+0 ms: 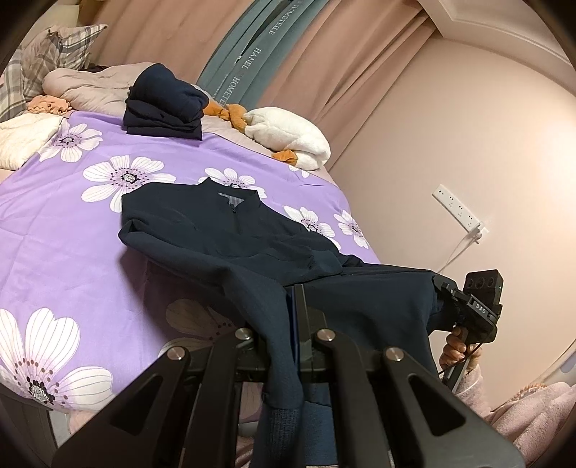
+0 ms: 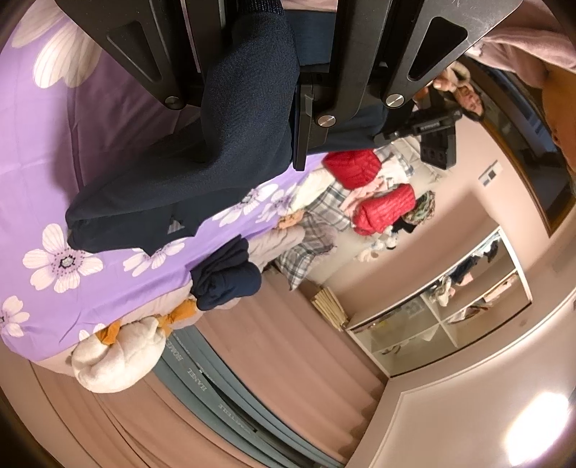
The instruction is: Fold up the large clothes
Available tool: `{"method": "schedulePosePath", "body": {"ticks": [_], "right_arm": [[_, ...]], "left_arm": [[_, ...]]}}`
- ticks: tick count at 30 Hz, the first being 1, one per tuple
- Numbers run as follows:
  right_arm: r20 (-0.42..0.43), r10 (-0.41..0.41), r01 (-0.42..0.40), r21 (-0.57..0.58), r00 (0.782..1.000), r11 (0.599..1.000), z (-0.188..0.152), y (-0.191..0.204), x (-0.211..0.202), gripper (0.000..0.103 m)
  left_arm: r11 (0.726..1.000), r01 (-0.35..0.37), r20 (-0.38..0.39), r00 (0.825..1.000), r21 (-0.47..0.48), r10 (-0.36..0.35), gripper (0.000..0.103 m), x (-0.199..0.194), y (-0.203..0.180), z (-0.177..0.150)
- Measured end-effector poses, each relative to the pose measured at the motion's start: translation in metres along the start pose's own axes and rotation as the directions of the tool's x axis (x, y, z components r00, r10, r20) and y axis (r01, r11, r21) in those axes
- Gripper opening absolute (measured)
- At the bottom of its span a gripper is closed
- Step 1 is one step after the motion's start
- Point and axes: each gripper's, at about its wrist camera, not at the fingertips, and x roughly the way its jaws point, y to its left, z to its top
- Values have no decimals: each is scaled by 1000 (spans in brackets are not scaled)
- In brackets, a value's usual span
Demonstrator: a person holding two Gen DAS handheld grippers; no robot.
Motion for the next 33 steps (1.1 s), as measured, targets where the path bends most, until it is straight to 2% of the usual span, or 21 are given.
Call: {"method": "schedulePosePath", "body": {"ticks": [8, 19, 33], "right_arm": [[-8, -15, 15, 13, 1000, 1000, 2, -3, 1, 10], [-8, -60, 60, 70, 998, 996, 12, -16, 10, 10], [31, -77, 73, 116, 997, 991, 30, -36, 22, 10]], "left_arm": [[1000, -8, -13, 1000, -16, 8, 5, 1, 4, 2], [996, -55, -13, 998, -68, 54, 7, 5, 14, 11], [986, -101, 23, 994, -132, 105, 7, 19, 37, 42]]}}
